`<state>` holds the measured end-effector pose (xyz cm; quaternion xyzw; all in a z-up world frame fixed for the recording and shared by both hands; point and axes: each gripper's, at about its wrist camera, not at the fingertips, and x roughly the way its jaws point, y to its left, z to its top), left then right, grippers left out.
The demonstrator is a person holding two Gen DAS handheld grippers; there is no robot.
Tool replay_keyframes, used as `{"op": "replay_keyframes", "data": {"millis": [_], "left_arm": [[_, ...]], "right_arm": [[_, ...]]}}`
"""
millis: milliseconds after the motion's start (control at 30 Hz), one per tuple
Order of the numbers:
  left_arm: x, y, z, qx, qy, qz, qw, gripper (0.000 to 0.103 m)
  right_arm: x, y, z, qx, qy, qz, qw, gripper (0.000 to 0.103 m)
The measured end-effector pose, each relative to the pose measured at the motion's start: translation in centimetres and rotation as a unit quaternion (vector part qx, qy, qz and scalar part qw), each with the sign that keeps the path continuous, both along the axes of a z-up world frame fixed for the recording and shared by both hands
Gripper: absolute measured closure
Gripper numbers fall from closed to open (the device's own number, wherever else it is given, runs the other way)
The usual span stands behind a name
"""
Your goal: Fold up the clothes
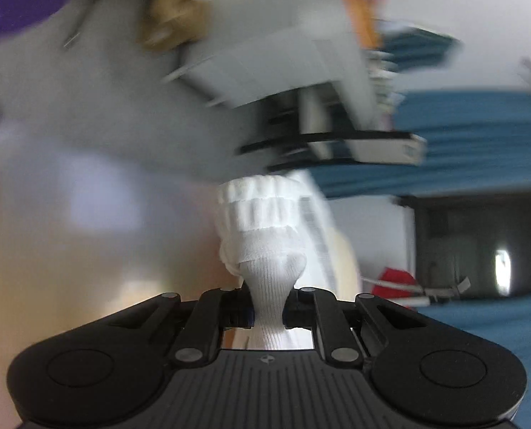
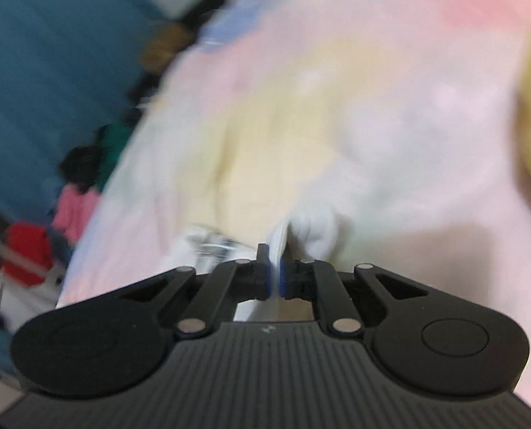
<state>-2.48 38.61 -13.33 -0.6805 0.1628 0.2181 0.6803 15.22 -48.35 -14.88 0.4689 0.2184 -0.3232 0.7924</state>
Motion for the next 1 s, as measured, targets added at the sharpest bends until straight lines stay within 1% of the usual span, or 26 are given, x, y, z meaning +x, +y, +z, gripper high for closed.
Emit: {"op": "replay_keyframes", "data": {"millis": [33,67,100,133,167,200,233,267,300,333,367,400,467,567,700,733,767,800,833,867,900,933,967,1000], "left_arm": [[-0.6,0.6,-0.9,-0.024,0.006,0.007,0.9997,0.09],[-0.6,0.8,-1.4,-0.032,0.011,0.01,0.9994,0.09],[-0.6,0.9,-1.5,-0.032,0.012,0.01,0.9994,0.09],[-0.7,1.1,-1.5,-0.031,0.009,0.012,0.9994,0.09],[-0.8,1.2,-1.4,-0.026,0.008,0.012,0.9995,0.09],[-1.0,1.2,-1.2,-0.021,0.009,0.012,0.9997,0.09],[-1.2,1.2,-1.1,-0.016,0.01,0.012,0.9998,0.09],[-1.2,1.3,-1.1,-0.015,0.012,0.012,0.9998,0.09],[-1.1,1.4,-1.3,-0.016,0.013,0.012,0.9997,0.09],[-1.0,1.6,-1.4,-0.017,0.015,0.012,0.9997,0.09],[-0.9,1.7,-1.6,-0.022,0.015,0.013,0.9996,0.09],[-0.9,2.0,-1.9,-0.027,0.014,0.015,0.9994,0.09],[-0.9,2.3,-2.4,-0.037,0.012,0.018,0.9991,0.09],[-1.2,2.3,-2.7,-0.039,0.012,0.019,0.999,0.09],[-0.5,2.5,-2.9,-0.03,0.017,0.018,0.9993,0.09],[-0.4,2.5,-3.0,-0.029,0.018,0.019,0.9992,0.09],[-0.3,2.5,-3.1,-0.03,0.019,0.02,0.9992,0.09],[-0.3,2.5,-3.2,-0.031,0.019,0.02,0.9991,0.09],[-0.3,2.5,-3.3,-0.033,0.019,0.021,0.999,0.09],[-0.3,2.6,-3.4,-0.035,0.018,0.021,0.999,0.09],[-0.3,2.6,-3.4,-0.035,0.017,0.02,0.999,0.09],[-0.3,2.6,-3.4,-0.032,0.017,0.018,0.9992,0.09],[-0.3,2.7,-3.4,-0.029,0.016,0.015,0.9993,0.09],[-0.3,2.7,-3.4,-0.025,0.015,0.012,0.9995,0.09]], "right_arm": [[-0.6,-0.1,0.0,0.013,-0.001,-0.011,1.0,0.09],[-1.2,-0.2,0.0,0.023,-0.002,-0.022,0.999,0.086],[-1.7,0.1,0.7,0.009,-0.007,-0.032,0.999,0.082],[-2.1,0.5,1.5,-0.006,-0.011,-0.041,0.999,0.071],[-2.5,1.3,2.4,-0.033,-0.02,-0.045,0.998,0.057],[-2.6,2.1,3.4,-0.064,-0.033,-0.041,0.997,0.048],[-2.0,2.7,3.8,-0.076,-0.045,-0.016,0.996,0.032],[-1.3,3.3,4.2,-0.087,-0.057,0.01,0.995,0.022],[-0.7,3.9,4.7,-0.099,-0.069,0.035,0.992,0.021],[0.0,4.4,5.0,-0.107,-0.079,0.062,0.989,0.023],[1.3,5.1,4.5,-0.091,-0.075,0.101,0.988,0.023],[2.5,5.8,3.7,-0.068,-0.062,0.134,0.987,0.023],[4.5,6.8,1.6,-0.032,-0.02,0.158,0.987,0.023],[7.3,8.0,-0.5,-0.043,0.041,0.164,0.985,0.022],[10.7,10.4,-1.8,-0.114,0.097,0.193,0.97,0.021],[11.2,11.0,-1.9,-0.133,0.103,0.201,0.965,0.026],[11.7,11.4,-1.8,-0.155,0.111,0.21,0.959,0.036],[12.2,11.8,-1.7,-0.176,0.118,0.218,0.953,0.042],[12.3,12.1,-1.3,-0.185,0.119,0.223,0.95,0.058],[12.3,11.8,-0.9,-0.181,0.116,0.223,0.951,0.068],[12.3,11.4,-0.5,-0.177,0.114,0.224,0.952,0.074],[12.3,11.1,0.0,-0.173,0.11,0.224,0.953,0.083],[12.5,10.9,0.5,-0.169,0.105,0.226,0.954,0.088],[12.5,10.9,1.2,-0.169,0.099,0.229,0.954,0.09]]}}
